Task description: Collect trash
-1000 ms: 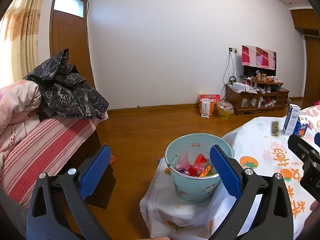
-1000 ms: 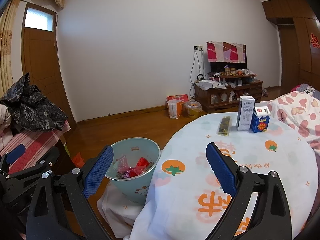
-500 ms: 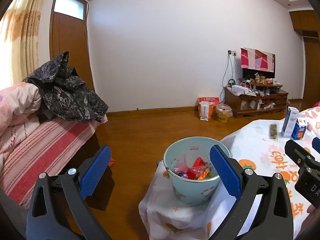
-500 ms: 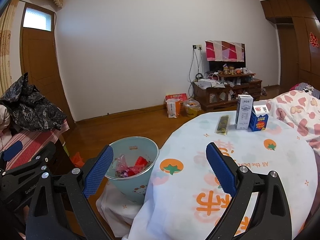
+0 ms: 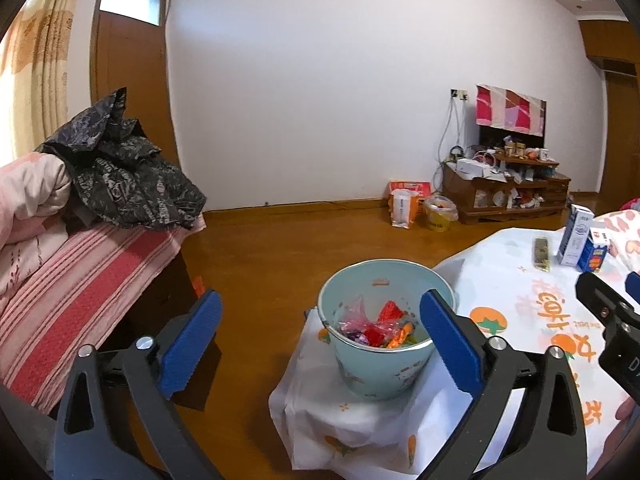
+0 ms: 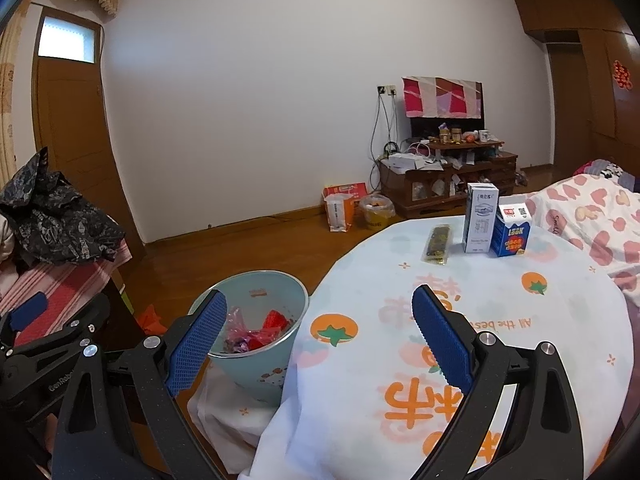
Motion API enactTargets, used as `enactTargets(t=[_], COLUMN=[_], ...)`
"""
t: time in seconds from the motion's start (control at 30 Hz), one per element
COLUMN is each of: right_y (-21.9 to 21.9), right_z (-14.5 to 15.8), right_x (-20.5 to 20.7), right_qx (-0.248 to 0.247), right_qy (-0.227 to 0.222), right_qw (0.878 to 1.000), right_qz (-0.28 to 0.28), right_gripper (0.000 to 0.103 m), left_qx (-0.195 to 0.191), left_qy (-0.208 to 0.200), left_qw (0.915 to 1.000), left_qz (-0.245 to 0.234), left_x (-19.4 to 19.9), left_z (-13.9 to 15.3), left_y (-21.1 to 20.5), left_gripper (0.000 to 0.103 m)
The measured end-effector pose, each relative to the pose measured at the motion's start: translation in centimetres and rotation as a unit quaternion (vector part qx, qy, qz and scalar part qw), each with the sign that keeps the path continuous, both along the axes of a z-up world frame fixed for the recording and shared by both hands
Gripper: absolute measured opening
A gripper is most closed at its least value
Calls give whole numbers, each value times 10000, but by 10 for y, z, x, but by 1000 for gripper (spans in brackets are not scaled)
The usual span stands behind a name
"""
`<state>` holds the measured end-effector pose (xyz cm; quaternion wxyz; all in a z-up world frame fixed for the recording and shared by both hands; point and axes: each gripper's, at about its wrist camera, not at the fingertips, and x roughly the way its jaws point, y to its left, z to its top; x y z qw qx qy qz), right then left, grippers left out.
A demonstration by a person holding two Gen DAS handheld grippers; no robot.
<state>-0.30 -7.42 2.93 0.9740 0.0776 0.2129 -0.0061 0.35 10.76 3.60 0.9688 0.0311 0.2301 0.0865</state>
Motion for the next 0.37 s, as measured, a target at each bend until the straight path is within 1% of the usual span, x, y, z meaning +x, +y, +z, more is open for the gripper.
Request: enactTargets(t=[0.1,0.23,0.37], right_y=[-3,-13,-37], right_z=[-3,-8,-16], right_x=[2,7,14], right_qx=[19,-75,-43], right_qy=[64,201,296], right_qw=[9999,9993,9975], right_qz=[-79,-297,-644], right_gripper=[92,93,95], left_qx=[139,-43,12], left_qy=[3,123,175], left_qw=[9998,9998,9996], left_qz=[122,158,199], left_x=[1,5,8], left_z=[-1,-4,-9], left_y=[-1,4,5], left_gripper=[97,97,97])
